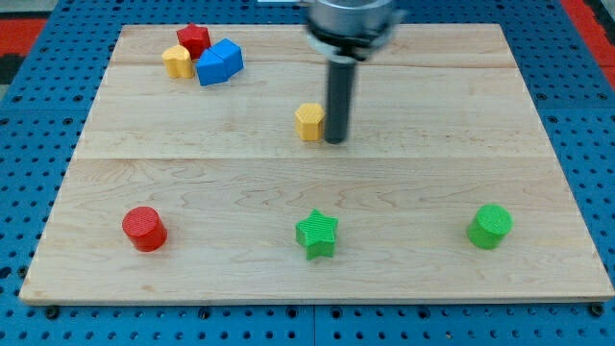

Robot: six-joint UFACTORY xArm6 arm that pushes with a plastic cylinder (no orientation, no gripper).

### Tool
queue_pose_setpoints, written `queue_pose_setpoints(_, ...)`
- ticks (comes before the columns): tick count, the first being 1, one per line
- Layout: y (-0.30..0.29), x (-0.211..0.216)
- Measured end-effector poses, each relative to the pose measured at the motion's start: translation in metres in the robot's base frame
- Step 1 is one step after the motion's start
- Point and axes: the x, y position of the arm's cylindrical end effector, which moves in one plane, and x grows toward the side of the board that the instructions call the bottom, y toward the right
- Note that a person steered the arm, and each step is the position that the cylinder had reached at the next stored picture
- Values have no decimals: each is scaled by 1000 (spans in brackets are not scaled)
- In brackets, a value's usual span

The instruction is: Move the green circle closer to the blue cube

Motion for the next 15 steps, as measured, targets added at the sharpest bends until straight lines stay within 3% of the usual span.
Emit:
queue_pose_setpoints(2, -99, -73)
queue_pose_setpoints(4, -32, -48)
queue_pose_setpoints(8, -29, -48)
queue_pose_setpoints(9, 58, -36)
queue_pose_setpoints(11, 258, 62)
queue_pose_setpoints(12, 258, 163)
queue_pose_setpoints(13, 185, 181)
queue_pose_setpoints(14, 115, 157)
queue_pose_setpoints(15, 154, 180)
